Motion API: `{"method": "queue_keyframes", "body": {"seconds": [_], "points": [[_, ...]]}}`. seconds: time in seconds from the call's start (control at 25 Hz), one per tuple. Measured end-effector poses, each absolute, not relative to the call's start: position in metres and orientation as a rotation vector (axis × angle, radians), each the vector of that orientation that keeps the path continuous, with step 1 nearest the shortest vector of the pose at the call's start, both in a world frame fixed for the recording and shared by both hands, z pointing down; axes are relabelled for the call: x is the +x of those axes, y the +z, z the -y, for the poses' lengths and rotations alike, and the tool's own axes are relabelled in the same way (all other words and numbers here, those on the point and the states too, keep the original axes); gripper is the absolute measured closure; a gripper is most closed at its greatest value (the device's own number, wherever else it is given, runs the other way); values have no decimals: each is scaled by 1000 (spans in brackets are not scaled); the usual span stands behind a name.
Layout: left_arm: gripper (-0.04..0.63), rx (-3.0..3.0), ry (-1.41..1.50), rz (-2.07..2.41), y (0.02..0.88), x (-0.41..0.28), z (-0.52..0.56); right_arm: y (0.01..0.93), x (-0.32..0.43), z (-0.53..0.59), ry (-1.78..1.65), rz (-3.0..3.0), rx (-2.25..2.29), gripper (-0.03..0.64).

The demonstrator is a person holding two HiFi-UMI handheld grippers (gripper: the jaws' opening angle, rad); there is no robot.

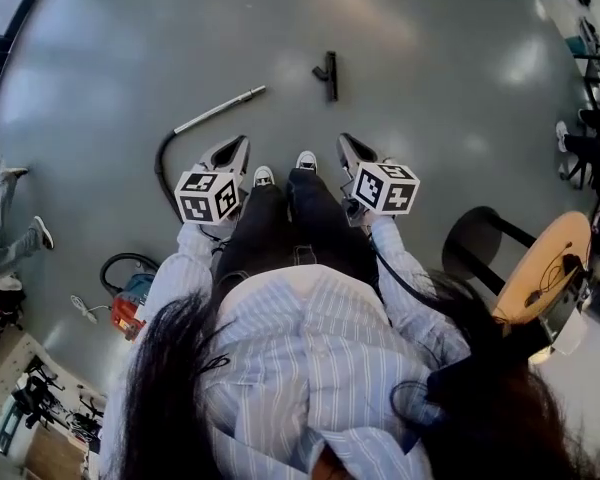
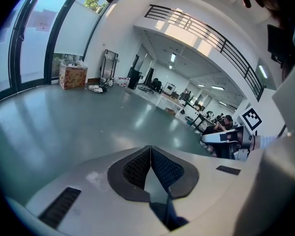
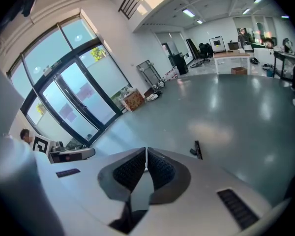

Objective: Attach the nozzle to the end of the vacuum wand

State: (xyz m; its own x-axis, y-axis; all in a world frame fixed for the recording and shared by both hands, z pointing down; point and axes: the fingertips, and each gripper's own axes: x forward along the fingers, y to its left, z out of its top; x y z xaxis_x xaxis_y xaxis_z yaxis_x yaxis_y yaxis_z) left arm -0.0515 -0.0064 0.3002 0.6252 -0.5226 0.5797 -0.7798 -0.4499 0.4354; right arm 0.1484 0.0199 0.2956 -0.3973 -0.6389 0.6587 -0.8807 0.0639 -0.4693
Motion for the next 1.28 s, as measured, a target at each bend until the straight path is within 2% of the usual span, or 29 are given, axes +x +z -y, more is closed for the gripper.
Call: {"method": "queue_keyframes", "body": {"seconds": [0.36, 0.84, 1.08, 1.2, 1.28], "points": [[589, 2117, 611, 1039, 387, -37, 50, 363, 181, 43, 1174, 2133, 1402, 600], [588, 2111, 845, 873, 516, -61, 127, 499, 186, 105, 1301, 1943, 1397, 593], [584, 2066, 856, 797, 589, -59, 168, 565, 201, 122, 1359, 1862, 1413, 509], [515, 2084, 900, 779, 629, -71, 175, 605, 190, 125, 1370, 1848, 1400, 478], [497, 2087, 934, 759, 663, -78, 178, 639, 186, 130, 1357, 1831, 1378, 460]]}}
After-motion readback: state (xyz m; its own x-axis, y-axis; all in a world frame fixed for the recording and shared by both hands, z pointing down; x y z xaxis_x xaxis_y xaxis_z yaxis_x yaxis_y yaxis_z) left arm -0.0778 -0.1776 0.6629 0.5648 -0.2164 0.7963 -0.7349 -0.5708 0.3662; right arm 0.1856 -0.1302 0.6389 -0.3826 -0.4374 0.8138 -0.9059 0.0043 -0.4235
